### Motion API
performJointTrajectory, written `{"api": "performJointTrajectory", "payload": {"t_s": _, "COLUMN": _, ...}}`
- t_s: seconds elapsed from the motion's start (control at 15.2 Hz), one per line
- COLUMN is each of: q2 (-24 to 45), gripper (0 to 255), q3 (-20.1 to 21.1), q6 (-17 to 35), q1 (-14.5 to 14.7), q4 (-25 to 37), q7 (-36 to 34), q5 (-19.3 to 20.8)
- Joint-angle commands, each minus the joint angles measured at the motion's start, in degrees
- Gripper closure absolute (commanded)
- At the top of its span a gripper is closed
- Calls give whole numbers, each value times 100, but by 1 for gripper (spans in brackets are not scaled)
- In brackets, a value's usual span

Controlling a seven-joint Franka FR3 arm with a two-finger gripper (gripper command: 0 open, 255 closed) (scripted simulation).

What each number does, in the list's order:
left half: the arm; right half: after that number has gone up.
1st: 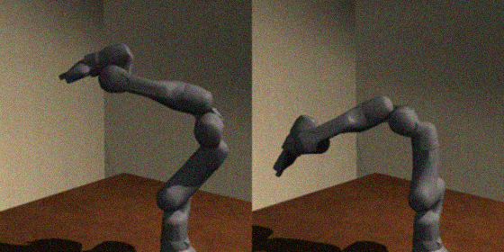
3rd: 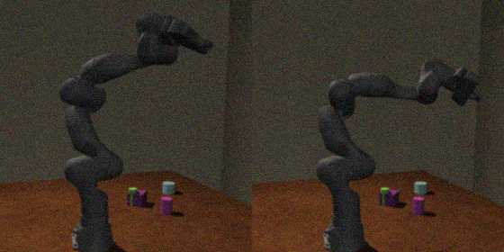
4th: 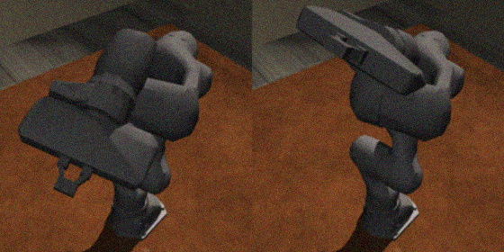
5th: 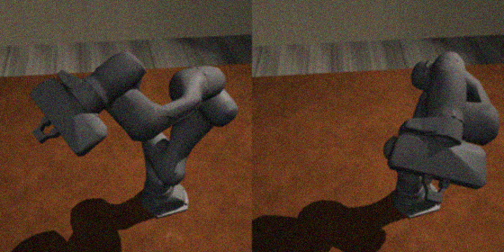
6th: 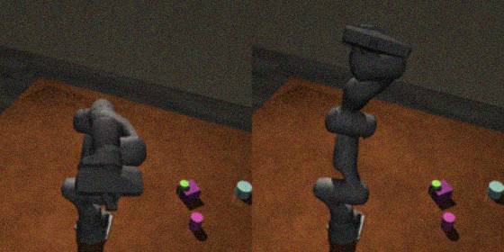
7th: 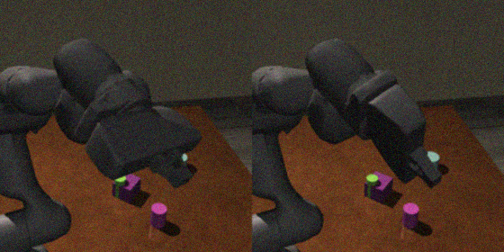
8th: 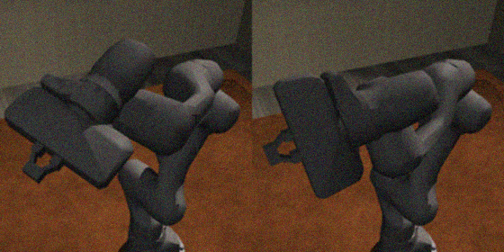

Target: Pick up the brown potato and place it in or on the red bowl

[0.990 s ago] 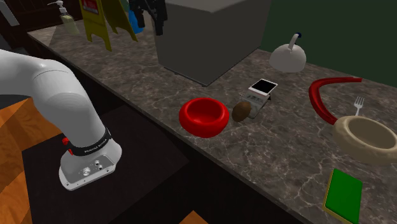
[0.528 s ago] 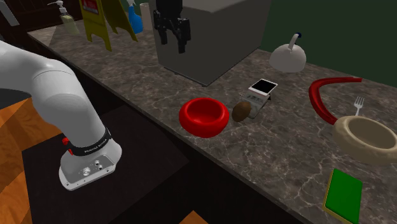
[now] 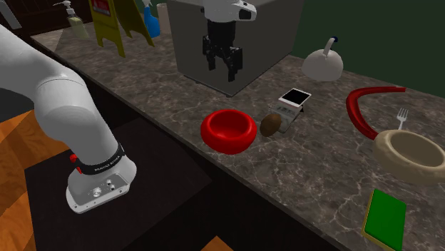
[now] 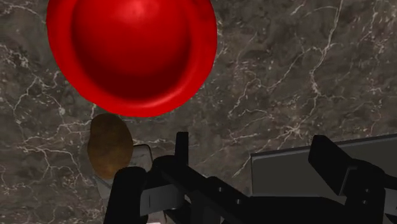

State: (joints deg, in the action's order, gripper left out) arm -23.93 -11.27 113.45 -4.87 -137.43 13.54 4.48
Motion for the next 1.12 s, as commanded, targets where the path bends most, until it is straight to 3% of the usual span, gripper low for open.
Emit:
{"api": "performJointTrajectory", "payload": {"t_s": 0.0, "q2": 380, "gripper": 0, "q3": -137, "q6": 326, "q1": -53, "q4": 80, "q7": 96, "q5": 4}}
{"api": "performJointTrajectory", "payload": {"t_s": 0.46, "q2": 1768, "gripper": 0, "q3": -554, "q6": 1212, "q1": -204, "q4": 626, "q7": 494, "q5": -222}}
{"api": "performJointTrajectory", "payload": {"t_s": 1.06, "q2": 3454, "gripper": 0, "q3": -794, "q6": 1916, "q1": -506, "q4": 1587, "q7": 1088, "q5": -878}}
